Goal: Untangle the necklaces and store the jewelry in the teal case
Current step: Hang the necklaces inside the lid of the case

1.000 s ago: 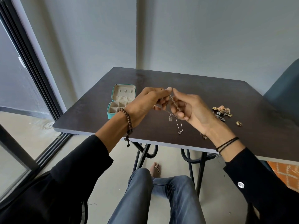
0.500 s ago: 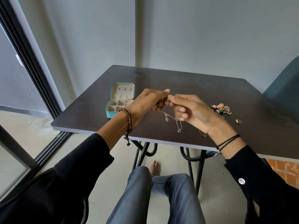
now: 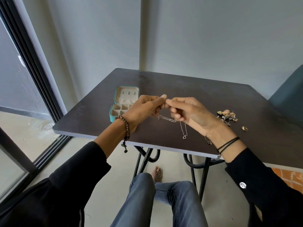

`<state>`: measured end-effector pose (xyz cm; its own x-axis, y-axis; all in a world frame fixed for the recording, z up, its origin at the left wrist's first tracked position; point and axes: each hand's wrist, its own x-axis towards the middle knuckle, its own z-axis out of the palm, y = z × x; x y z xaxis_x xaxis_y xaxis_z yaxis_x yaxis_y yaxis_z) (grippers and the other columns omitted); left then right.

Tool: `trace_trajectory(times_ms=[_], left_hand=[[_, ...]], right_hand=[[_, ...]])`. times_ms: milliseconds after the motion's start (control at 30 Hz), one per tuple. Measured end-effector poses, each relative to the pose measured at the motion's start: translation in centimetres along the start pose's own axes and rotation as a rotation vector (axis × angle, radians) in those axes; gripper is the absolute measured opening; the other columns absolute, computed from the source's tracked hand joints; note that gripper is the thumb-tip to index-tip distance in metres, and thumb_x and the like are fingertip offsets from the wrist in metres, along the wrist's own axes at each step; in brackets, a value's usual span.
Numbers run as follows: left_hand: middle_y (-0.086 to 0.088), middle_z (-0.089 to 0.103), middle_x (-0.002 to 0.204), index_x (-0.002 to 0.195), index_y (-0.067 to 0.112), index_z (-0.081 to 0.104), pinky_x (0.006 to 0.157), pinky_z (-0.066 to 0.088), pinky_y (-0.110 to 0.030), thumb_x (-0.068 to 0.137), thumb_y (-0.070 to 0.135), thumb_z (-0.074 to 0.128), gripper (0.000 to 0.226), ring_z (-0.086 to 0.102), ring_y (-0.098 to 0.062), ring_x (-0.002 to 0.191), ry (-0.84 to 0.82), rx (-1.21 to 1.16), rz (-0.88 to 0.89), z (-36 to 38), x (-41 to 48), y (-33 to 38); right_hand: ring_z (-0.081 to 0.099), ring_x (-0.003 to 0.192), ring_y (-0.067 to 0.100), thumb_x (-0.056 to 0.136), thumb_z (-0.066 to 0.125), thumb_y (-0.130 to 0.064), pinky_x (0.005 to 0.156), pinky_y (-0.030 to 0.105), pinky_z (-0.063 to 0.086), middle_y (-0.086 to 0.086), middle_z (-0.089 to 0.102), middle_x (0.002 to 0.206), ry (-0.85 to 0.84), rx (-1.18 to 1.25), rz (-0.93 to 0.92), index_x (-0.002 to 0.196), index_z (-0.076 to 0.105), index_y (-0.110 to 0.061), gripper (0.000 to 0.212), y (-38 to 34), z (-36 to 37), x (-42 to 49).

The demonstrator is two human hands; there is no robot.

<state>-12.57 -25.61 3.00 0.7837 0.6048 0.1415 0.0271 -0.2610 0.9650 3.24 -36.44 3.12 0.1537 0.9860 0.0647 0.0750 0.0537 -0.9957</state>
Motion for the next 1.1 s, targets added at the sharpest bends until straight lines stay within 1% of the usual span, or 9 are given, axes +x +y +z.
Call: trace_trajectory(times_ms=[133, 267, 467, 567, 700, 800, 900, 1033, 1100], left_hand=[[0.0, 0.07, 0.082, 0.088, 0.01, 0.071, 0.08, 0.049, -0.028, 0.102, 0.044, 0.046, 0.045, 0.063, -0.013, 0.08, 0.073, 0.051, -0.032, -1.9, 0.2, -0.2], [-0.003, 0.076, 0.095, 0.097, 0.006, 0.073, 0.085, 0.051, -0.03, 0.102, 0.039, 0.049, 0.041, 0.071, -0.013, 0.088, 0.161, 0.098, -0.041, -4.5, 0.5, -0.9], [-0.003, 0.072, 0.093, 0.091, 0.011, 0.071, 0.069, 0.051, -0.027, 0.095, 0.027, 0.06, 0.02, 0.062, -0.012, 0.074, 0.531, 0.102, -0.14, -9.3, 2.5, -3.7], [-0.001, 0.064, 0.08, 0.077, 0.018, 0.063, 0.066, 0.048, -0.028, 0.095, 0.025, 0.059, 0.02, 0.053, -0.012, 0.065, 0.661, 0.2, -0.191, -10.8, 3.3, -5.3], [-0.007, 0.05, 0.071, 0.067, 0.018, 0.052, 0.065, 0.041, -0.033, 0.095, 0.026, 0.058, 0.03, 0.047, -0.02, 0.066, 0.574, 0.294, -0.346, -12.1, 4.7, -7.2], [-0.009, 0.066, 0.081, 0.089, 0.004, 0.068, 0.076, 0.056, -0.041, 0.096, 0.035, 0.057, 0.034, 0.064, -0.029, 0.076, 0.479, 0.234, -0.433, -12.7, 5.8, -8.7], [-0.014, 0.074, 0.098, 0.099, 0.003, 0.07, 0.089, 0.057, -0.05, 0.096, 0.038, 0.058, 0.037, 0.07, -0.034, 0.094, 0.466, 0.208, -0.433, -12.8, 6.4, -9.4], [-0.007, 0.06, 0.075, 0.083, 0.007, 0.064, 0.06, 0.052, -0.029, 0.099, 0.034, 0.056, 0.032, 0.057, -0.025, 0.07, 0.497, 0.158, -0.414, -12.4, 6.7, -9.1], [-0.005, 0.062, 0.078, 0.091, 0.009, 0.068, 0.048, 0.05, -0.021, 0.1, 0.032, 0.056, 0.028, 0.055, -0.017, 0.064, 0.495, 0.078, -0.369, -11.4, 6.2, -8.9]], right_hand=[[0.061, 0.077, 0.015, 0.102, 0.06, -0.024, 0.079, 0.026, 0.052, 0.0, 0.062, 0.078, 0.014, 0.007, -0.025, 0.094, 0.071, -0.008, 0.02, -0.4, 1.2, 1.9], [0.065, 0.09, 0.02, 0.102, 0.06, -0.026, 0.095, 0.035, 0.049, 0.004, 0.068, 0.085, 0.024, -0.057, -0.064, 0.093, 0.07, -0.009, 0.022, -1.1, 2.0, 4.1], [0.067, 0.084, 0.016, 0.1, 0.063, -0.023, 0.088, 0.031, 0.049, 0.002, 0.07, 0.082, 0.071, 0.022, -0.035, 0.092, 0.07, -0.01, 0.017, -1.5, 2.6, 7.2], [0.068, 0.083, 0.016, 0.099, 0.064, -0.021, 0.087, 0.03, 0.052, 0.002, 0.07, 0.082, 0.076, 0.068, -0.017, 0.093, 0.07, -0.009, 0.015, -1.5, 2.7, 8.2], [0.068, 0.083, 0.015, 0.099, 0.064, -0.021, 0.082, 0.026, 0.054, 0.002, 0.07, 0.083, 0.075, 0.082, 0.004, 0.094, 0.07, -0.009, 0.015, -1.6, 3.1, 9.4], [0.068, 0.082, 0.015, 0.099, 0.064, -0.021, 0.078, 0.024, 0.054, 0.002, 0.07, 0.083, 0.081, 0.088, 0.02, 0.093, 0.07, -0.009, 0.015, -1.4, 3.4, 10.1], [0.068, 0.079, 0.015, 0.099, 0.063, -0.02, 0.075, 0.023, 0.054, 0.002, 0.07, 0.081, 0.084, 0.107, 0.036, 0.091, 0.07, -0.009, 0.015, -1.5, 3.5, 10.5], [0.068, 0.079, 0.016, 0.098, 0.063, -0.019, 0.078, 0.026, 0.054, 0.002, 0.071, 0.08, 0.089, 0.106, 0.056, 0.089, 0.071, -0.01, 0.015, -1.5, 3.4, 10.5], [0.068, 0.079, 0.016, 0.098, 0.064, -0.019, 0.079, 0.026, 0.054, 0.002, 0.07, 0.08, 0.096, 0.119, 0.062, 0.09, 0.071, -0.01, 0.014, -1.4, 3.2, 10.4]])
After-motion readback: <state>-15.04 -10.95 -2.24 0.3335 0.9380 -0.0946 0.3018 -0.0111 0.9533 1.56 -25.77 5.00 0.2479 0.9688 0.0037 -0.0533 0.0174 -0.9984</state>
